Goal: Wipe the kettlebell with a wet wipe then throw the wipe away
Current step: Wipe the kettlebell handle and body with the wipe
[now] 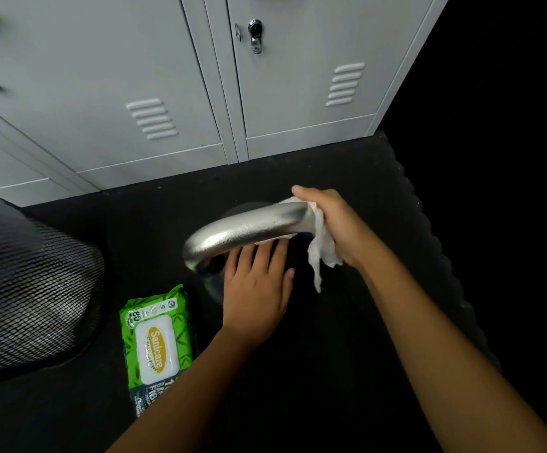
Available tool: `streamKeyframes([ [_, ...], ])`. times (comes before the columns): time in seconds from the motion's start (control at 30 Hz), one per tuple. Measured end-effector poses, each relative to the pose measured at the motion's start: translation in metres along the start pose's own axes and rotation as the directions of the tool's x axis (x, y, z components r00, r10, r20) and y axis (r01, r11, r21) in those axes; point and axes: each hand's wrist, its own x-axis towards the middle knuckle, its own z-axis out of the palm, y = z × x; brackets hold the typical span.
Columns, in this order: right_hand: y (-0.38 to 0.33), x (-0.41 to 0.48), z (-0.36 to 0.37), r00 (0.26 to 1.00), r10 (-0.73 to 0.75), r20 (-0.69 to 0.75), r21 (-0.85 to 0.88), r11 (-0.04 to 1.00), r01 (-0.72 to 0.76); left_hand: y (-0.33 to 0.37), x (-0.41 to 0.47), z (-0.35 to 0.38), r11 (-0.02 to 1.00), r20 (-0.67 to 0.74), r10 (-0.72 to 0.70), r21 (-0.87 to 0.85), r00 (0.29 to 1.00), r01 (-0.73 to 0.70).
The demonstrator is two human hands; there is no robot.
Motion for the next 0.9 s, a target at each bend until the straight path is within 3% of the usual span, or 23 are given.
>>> streamKeyframes([
  [0.03,0.006,-0.004,0.003,0.997,-0.071,0.006,0.061,0.996,0.071,0.000,0.001,0.001,1.000,-0.007,0.000,0.008,1.000,0.000],
  [0.1,0.032,-0.020,0.016,0.974,-0.175,-0.143,0.243,0.948,0.205,-0.001,0.001,0.003,1.000,-0.017,0.000,0.025,1.000,0.000],
  [0.2,0.057,-0.036,0.037,0.958,-0.072,-0.278,0.364,0.915,0.174,-0.002,0.000,0.004,0.998,-0.012,0.012,0.055,1.000,-0.011],
  [0.37,0.020,-0.006,0.008,0.984,0.058,-0.166,0.216,0.976,-0.021,-0.001,0.001,0.005,0.999,-0.020,-0.005,0.044,1.000,0.006],
  [0.57,0.053,-0.041,0.028,0.972,-0.125,-0.200,0.260,0.950,0.176,0.000,0.000,0.003,1.000,-0.037,-0.012,0.005,0.999,0.012],
  [0.7,0.033,-0.021,0.022,0.976,0.014,-0.219,0.253,0.966,0.043,-0.001,0.001,0.005,1.000,-0.054,-0.008,0.014,0.998,0.009],
  [0.77,0.023,-0.014,0.015,0.988,-0.050,-0.149,0.223,0.971,0.083,-0.001,0.001,0.006,1.000,-0.058,-0.003,0.031,0.998,0.005],
  [0.9,0.040,-0.040,0.027,0.924,-0.350,-0.153,0.221,0.900,0.377,-0.002,0.000,0.009,1.000,-0.086,0.009,0.019,0.996,-0.008],
])
